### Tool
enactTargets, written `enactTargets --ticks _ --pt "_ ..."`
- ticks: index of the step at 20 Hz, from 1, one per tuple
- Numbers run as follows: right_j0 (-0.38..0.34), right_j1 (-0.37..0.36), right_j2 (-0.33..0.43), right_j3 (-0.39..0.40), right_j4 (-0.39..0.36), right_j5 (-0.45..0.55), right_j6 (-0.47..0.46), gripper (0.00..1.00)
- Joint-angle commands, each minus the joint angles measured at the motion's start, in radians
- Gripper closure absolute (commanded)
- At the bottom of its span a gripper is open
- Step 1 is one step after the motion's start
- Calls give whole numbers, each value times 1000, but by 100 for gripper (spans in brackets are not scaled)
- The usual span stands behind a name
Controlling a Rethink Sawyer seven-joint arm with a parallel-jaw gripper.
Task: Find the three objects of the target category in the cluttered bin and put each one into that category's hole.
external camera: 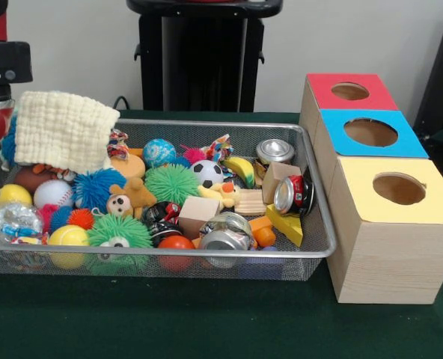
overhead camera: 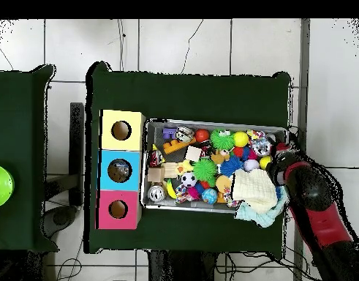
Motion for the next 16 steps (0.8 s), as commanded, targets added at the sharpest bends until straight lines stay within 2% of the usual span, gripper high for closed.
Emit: enactTargets --ticks 1,7,12,16 --pt "11 37 24 -76 -40 33 63 0" --pt "-11 47 29 -87 -55 41 40 0" --pt "1 37 18 -84 -59 37 56 0" --pt "-40 67 79 -69 -102 -46 68 0"
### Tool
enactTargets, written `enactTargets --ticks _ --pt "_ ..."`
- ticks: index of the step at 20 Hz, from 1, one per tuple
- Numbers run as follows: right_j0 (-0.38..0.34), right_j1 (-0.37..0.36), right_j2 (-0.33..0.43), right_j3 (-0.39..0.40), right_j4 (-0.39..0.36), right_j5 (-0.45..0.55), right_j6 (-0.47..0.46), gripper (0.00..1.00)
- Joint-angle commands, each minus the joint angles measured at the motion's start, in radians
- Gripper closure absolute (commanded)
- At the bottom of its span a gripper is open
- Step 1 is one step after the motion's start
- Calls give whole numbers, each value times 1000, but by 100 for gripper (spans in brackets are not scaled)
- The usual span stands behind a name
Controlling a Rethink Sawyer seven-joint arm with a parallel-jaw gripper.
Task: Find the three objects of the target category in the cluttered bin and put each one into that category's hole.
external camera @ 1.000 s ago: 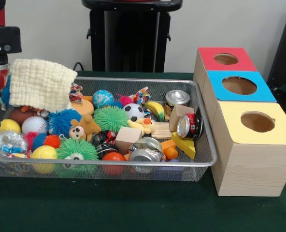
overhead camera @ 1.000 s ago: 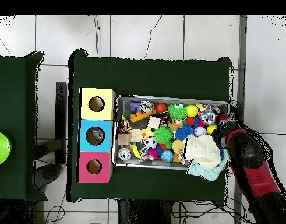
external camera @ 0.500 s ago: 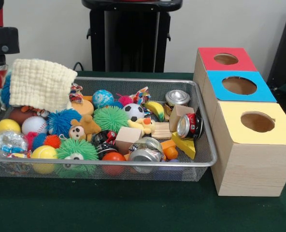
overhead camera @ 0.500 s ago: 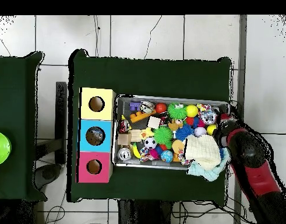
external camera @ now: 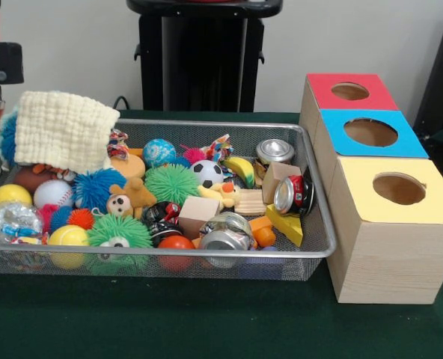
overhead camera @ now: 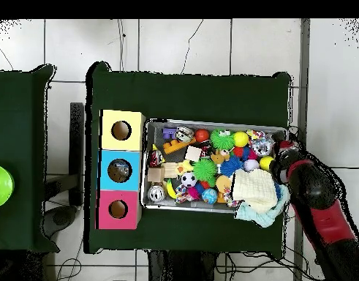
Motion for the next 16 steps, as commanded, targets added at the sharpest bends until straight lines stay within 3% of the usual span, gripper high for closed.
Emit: enactTargets --ticks 1,3,6,10,16 --pt "-42 38 86 -7 -79 -66 90 0" --pt "-50 -21 94 41 -82 -62 115 0" --pt "-69 -44 115 64 -96 -66 129 0" --pt "-110 46 206 82 -149 -167 160 0" --pt "-125 94 252 72 -183 -190 160 0"
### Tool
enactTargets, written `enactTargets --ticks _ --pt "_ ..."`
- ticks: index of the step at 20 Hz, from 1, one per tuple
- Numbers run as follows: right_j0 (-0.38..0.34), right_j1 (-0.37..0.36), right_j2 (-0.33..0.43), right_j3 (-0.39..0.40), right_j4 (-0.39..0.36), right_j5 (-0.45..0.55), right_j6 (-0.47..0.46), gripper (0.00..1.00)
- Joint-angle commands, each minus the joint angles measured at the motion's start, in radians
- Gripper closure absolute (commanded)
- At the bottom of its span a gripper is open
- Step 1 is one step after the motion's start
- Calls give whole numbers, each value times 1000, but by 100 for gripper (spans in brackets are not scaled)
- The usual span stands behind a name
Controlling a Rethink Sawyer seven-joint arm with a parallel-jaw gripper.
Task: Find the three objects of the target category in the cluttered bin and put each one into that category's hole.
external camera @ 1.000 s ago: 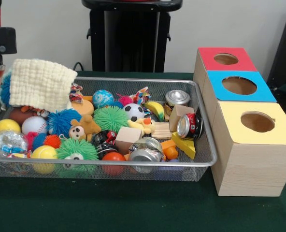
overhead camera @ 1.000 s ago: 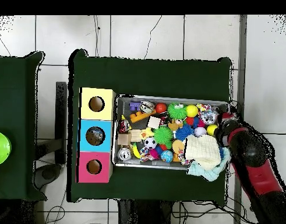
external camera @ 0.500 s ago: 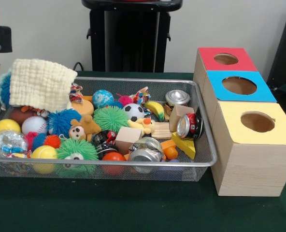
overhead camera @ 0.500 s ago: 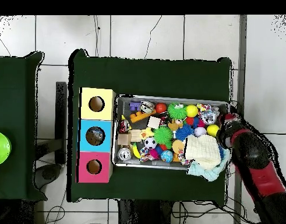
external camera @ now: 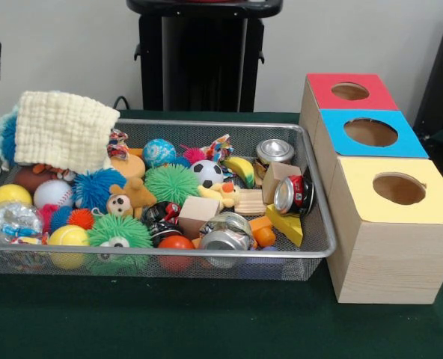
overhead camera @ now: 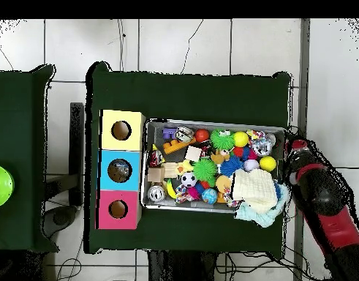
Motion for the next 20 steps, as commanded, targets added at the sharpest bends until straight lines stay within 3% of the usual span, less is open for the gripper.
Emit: enactTargets --ticks 1,7,9,13,20 --pt "-15 92 149 61 -80 -72 152 0" --pt "4 90 146 69 -76 -61 167 0" --pt "49 34 115 116 -25 -69 233 0" --pt "90 -32 90 152 31 -47 276 0" --pt "43 41 113 89 -2 -25 184 0"
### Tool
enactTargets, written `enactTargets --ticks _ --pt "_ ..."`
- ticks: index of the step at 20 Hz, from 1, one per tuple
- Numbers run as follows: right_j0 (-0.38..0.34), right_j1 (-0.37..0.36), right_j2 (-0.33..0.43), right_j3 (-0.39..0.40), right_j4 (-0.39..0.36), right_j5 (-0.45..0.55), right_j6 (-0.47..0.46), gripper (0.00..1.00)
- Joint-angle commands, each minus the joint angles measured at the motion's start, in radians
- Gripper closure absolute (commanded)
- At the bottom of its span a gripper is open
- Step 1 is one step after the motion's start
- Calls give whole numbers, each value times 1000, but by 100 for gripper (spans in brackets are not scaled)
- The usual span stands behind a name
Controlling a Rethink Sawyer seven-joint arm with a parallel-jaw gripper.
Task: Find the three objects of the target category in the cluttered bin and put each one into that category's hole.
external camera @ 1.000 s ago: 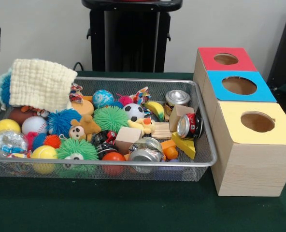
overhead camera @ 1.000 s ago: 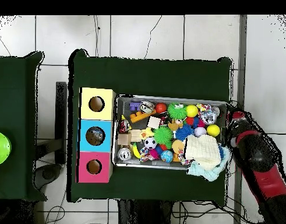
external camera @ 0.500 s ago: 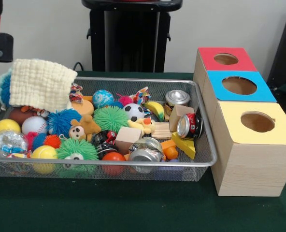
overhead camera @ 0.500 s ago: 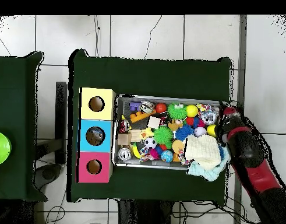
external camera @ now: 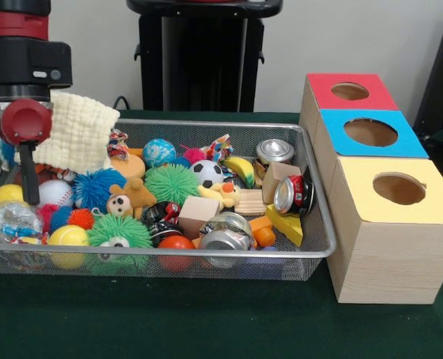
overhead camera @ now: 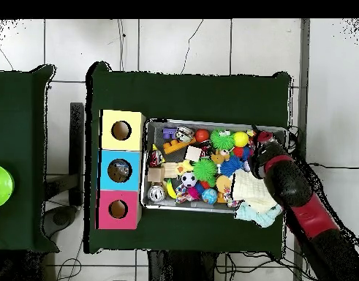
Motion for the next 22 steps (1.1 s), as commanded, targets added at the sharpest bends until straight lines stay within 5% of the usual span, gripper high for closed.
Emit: enactTargets --ticks 1,9,13,22 --pt "-27 46 41 -5 18 21 178 0" --pt "-73 137 55 -87 -41 37 83 0" --pt "-72 126 24 -124 -42 120 22 0" --pt "-57 131 -20 -168 -77 118 12 0"
